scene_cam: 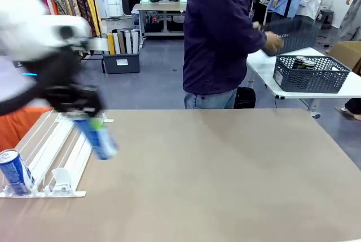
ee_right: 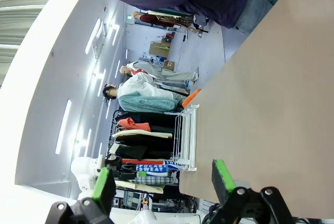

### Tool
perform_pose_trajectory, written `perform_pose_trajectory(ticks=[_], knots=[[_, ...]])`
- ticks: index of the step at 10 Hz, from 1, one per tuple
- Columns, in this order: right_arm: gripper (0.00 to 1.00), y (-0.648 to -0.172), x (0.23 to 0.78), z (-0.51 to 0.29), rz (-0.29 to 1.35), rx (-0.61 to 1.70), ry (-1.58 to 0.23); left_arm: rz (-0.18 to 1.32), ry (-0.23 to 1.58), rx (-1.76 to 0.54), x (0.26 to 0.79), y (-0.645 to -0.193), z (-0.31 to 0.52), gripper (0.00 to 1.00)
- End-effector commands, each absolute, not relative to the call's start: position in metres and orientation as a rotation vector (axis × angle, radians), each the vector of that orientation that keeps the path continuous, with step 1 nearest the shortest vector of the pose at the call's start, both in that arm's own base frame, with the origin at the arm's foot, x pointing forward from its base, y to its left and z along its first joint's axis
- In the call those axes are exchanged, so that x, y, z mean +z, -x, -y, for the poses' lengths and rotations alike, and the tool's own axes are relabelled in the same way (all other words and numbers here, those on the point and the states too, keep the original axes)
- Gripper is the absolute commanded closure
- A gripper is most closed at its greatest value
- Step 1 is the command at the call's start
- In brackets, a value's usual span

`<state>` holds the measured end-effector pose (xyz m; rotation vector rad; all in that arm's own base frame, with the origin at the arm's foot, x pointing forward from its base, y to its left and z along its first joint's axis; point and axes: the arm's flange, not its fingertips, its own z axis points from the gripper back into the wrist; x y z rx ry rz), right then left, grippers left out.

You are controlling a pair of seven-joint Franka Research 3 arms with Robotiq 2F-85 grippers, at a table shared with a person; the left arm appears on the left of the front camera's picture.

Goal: Retrieve and store the cans from the dispenser.
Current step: Pick up one can from the Automatic Can Dispenser and place it in the middle of the table.

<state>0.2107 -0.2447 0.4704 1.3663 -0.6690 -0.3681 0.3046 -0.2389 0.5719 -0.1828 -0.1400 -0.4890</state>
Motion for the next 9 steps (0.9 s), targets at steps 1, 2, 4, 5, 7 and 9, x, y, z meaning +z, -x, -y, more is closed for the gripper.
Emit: perform_pose_trajectory(ticks=[1,2,4,5,7,9], knots=[[0.0,-0.214,0.473,0.245,0.705,-0.352,-1.383,0.185,0.084,-0.538,0.564,-0.358,0.335,1.0],[0.0,-0.214,0.473,0.245,0.705,-0.352,-1.383,0.233,0.093,-0.548,0.546,-0.358,0.382,1.0],[0.0,-0.214,0.473,0.245,0.705,-0.352,-1.383,0.141,0.096,-0.651,0.488,-0.355,0.441,1.0],[0.0,-0.214,0.473,0.245,0.705,-0.352,-1.383,0.124,0.018,-0.694,0.463,-0.352,0.45,1.0],[0.0,-0.214,0.473,0.245,0.705,-0.352,-1.383,0.091,0.001,-0.694,0.445,-0.351,0.449,1.0],[0.0,-0.214,0.473,0.245,0.705,-0.352,-1.383,0.081,-0.039,-0.679,0.429,-0.355,0.44,1.0]])
